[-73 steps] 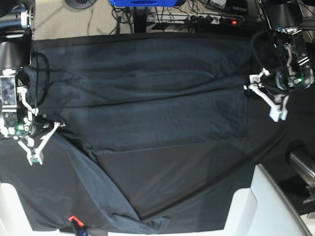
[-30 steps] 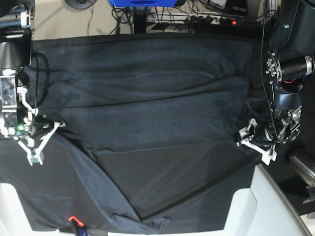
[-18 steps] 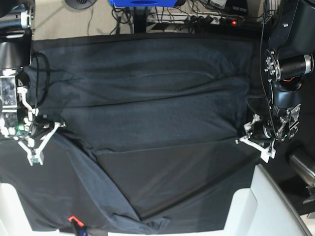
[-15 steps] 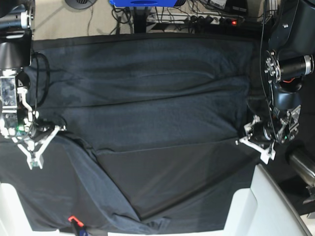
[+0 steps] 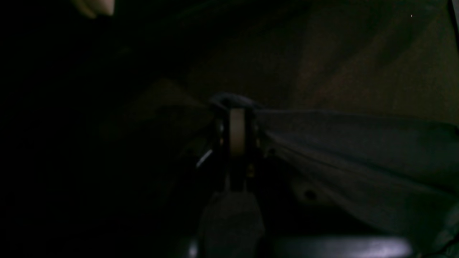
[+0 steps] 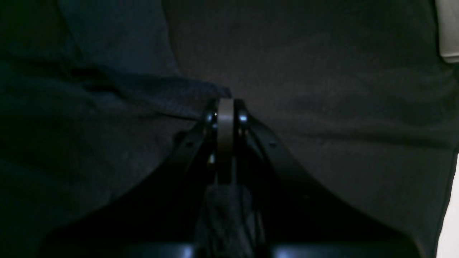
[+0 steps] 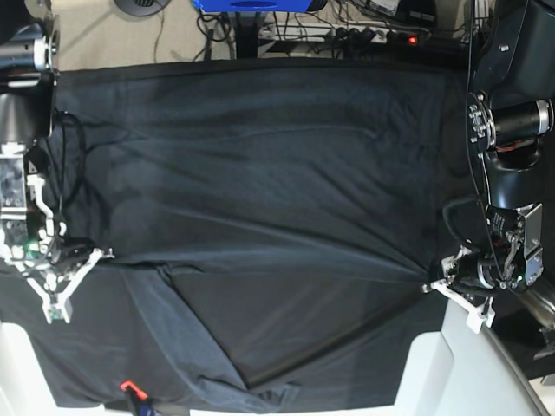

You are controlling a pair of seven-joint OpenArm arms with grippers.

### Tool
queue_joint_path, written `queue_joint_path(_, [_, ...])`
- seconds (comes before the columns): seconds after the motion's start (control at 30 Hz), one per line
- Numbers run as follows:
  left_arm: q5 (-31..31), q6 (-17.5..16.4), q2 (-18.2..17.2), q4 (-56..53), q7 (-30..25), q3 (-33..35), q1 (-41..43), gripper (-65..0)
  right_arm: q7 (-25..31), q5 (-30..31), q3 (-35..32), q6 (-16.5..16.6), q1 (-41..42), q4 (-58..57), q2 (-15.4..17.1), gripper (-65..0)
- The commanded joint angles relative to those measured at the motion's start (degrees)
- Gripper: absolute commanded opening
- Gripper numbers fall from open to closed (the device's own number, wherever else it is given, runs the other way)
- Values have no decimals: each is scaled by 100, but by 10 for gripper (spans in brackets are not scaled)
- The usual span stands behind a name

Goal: Fold the T-shirt properly
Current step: 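Lift both held edges and fold them toward the collar edge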

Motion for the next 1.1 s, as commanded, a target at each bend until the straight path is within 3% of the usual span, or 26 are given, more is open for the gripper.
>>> queue_joint_path(0.0, [-67, -29, -78, 124, -81, -25, -180, -650, 180, -14, 43, -25, 177, -14, 91, -648])
queue_joint_path(0.17, [-67, -38, -87, 124, -81, -25, -180, -650, 584, -14, 43, -25, 177, -331, 100, -650])
queue_joint_path(0.4, [-67, -38, -87, 212, 60, -25, -22, -650, 593, -14, 43, -25, 177, -586, 109, -650])
queue_joint_path(0.63, [-67, -46, -78, 1513, 649, -25, 708, -650, 575, -14, 43, -25, 177, -823, 188, -650])
queue_joint_path(0.77, [-76, -46, -87, 2164, 913, -60, 1200, -650, 83, -14, 43, -25, 151, -770, 364, -650])
queue_joint_path(0.87, [-76, -55, -78, 2533, 1150, -465, 1525, -650, -145, -14, 43, -25, 89, -647, 399, -650])
queue_joint_path(1.07, [-76, -424, -61, 3421, 1660, -755, 2176, -650, -576, -23, 8, -25, -227, -287, 548, -650])
